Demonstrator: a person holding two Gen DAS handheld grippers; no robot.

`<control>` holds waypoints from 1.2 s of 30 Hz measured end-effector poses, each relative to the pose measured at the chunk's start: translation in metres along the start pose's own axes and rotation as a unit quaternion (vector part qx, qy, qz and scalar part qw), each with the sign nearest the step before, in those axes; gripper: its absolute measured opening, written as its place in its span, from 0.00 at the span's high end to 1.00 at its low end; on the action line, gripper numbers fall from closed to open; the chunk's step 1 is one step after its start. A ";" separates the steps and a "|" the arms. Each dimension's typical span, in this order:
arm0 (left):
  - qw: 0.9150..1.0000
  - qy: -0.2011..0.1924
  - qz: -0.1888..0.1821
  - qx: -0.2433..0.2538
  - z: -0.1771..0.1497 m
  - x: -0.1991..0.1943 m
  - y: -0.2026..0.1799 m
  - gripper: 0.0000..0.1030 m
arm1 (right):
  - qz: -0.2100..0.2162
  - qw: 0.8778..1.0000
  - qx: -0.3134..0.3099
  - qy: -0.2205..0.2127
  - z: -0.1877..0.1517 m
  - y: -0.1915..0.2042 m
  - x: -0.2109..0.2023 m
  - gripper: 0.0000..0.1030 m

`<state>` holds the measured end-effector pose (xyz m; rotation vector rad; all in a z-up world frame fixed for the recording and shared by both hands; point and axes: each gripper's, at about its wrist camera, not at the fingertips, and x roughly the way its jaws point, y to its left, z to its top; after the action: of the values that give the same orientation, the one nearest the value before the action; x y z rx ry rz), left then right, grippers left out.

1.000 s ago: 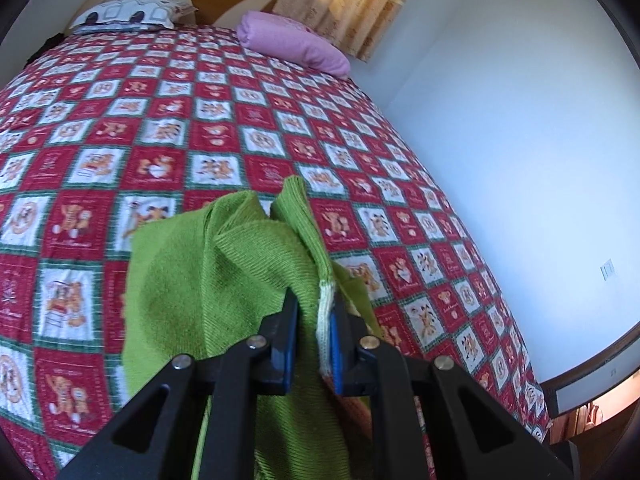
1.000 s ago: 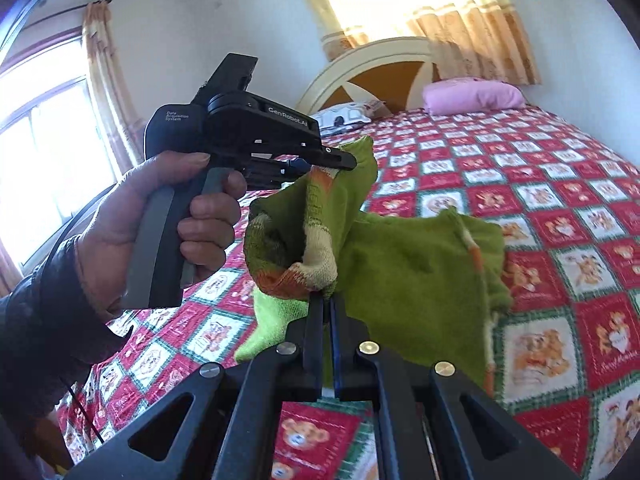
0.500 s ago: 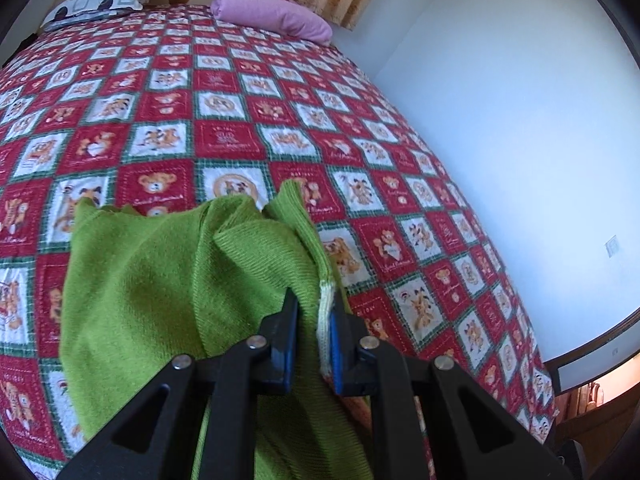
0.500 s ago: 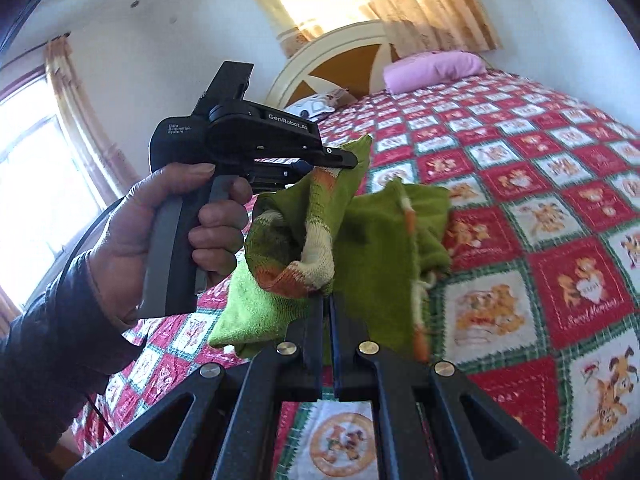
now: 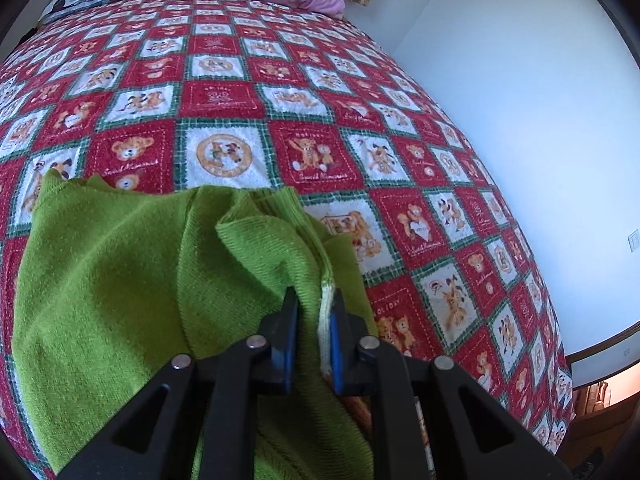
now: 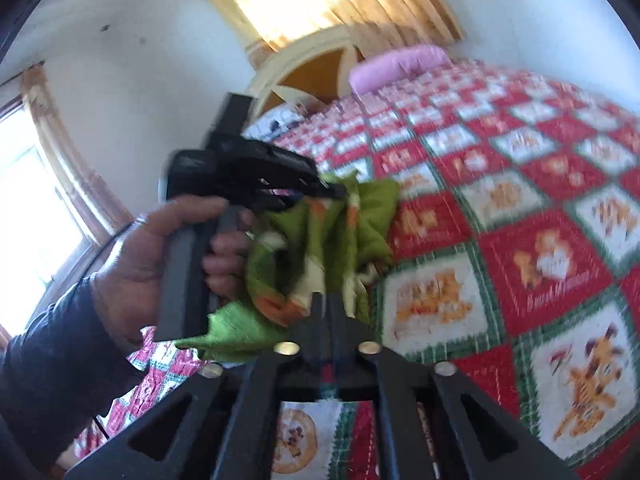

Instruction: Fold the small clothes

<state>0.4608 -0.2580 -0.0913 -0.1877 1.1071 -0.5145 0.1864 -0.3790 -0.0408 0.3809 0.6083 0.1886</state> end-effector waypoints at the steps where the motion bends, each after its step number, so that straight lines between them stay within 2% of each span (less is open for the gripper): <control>1: 1.000 0.002 -0.002 0.001 0.000 -0.001 0.001 0.86 | 0.005 1.000 -0.014 -0.009 0.002 0.005 -0.002 0.51; 2: 1.000 0.003 -0.002 0.002 0.000 -0.001 0.001 0.86 | 0.011 0.999 -0.028 -0.016 0.005 0.012 -0.004 0.34; 4: 1.000 0.004 -0.002 0.005 0.000 -0.003 0.001 0.86 | 0.029 0.997 -0.065 -0.015 0.010 0.026 0.000 0.34; 7: 1.000 0.011 0.004 0.017 0.001 -0.003 -0.001 0.86 | 0.013 0.993 -0.117 0.021 0.015 0.042 0.021 0.35; 12: 0.999 0.024 0.009 0.031 0.003 -0.002 -0.003 0.86 | 0.017 0.984 -0.156 0.087 0.011 0.043 0.056 0.69; 13: 0.999 0.025 0.010 0.031 0.003 -0.003 -0.003 0.86 | 0.015 0.982 -0.159 0.097 0.008 0.041 0.060 0.86; 14: 0.999 0.024 0.012 0.033 0.004 -0.005 -0.005 0.86 | 0.013 0.982 -0.158 0.103 0.004 0.038 0.060 0.95; 19: 0.999 0.012 0.005 0.046 0.006 -0.010 -0.020 0.86 | 0.020 0.989 -0.096 0.113 0.001 0.015 0.039 0.95; 22: 0.999 0.021 0.012 0.046 0.007 0.008 -0.025 0.86 | -0.012 0.991 -0.063 0.116 0.000 -0.004 0.038 0.96; 24: 0.998 0.026 0.016 0.061 0.005 0.019 -0.031 0.85 | -0.011 0.992 -0.041 0.118 -0.002 -0.014 0.044 0.96; 27: 0.997 0.012 0.018 0.074 0.001 0.016 -0.032 0.72 | -0.012 0.993 -0.030 0.117 -0.004 -0.020 0.046 0.96; 28: 0.998 0.006 0.009 0.064 0.000 0.010 -0.030 0.63 | -0.014 0.993 -0.030 0.116 -0.004 -0.020 0.046 0.96; 30: 0.999 -0.009 -0.013 0.051 -0.004 -0.008 -0.026 0.57 | -0.015 0.993 -0.025 0.112 -0.001 -0.023 0.047 0.96; 31: 0.998 -0.029 -0.024 0.054 -0.011 -0.025 -0.023 0.50 | -0.013 0.993 -0.022 0.112 -0.001 -0.025 0.047 0.96; 32: 0.997 -0.047 -0.023 0.060 -0.017 -0.038 -0.020 0.46 | -0.009 0.993 -0.022 0.112 -0.001 -0.026 0.047 0.95; 33: 0.996 -0.063 -0.012 0.064 -0.023 -0.050 -0.017 0.35 | -0.006 0.994 -0.024 0.108 -0.002 -0.026 0.045 0.95; 34: 0.995 -0.080 0.001 0.066 -0.031 -0.062 -0.012 0.30 | -0.004 0.994 -0.024 0.105 -0.002 -0.026 0.043 0.95; 35: 0.993 -0.097 0.013 0.069 -0.040 -0.075 -0.005 0.24 | -0.003 0.995 -0.024 0.098 -0.002 -0.026 0.039 0.93; 36: 0.990 -0.113 0.029 0.077 -0.052 -0.087 0.004 0.24 | -0.002 0.995 -0.026 0.092 -0.001 -0.026 0.036 0.88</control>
<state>0.3858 -0.2068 -0.0461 -0.0759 0.8449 -0.5102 0.2167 -0.3922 -0.0704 0.3140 0.7848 0.2374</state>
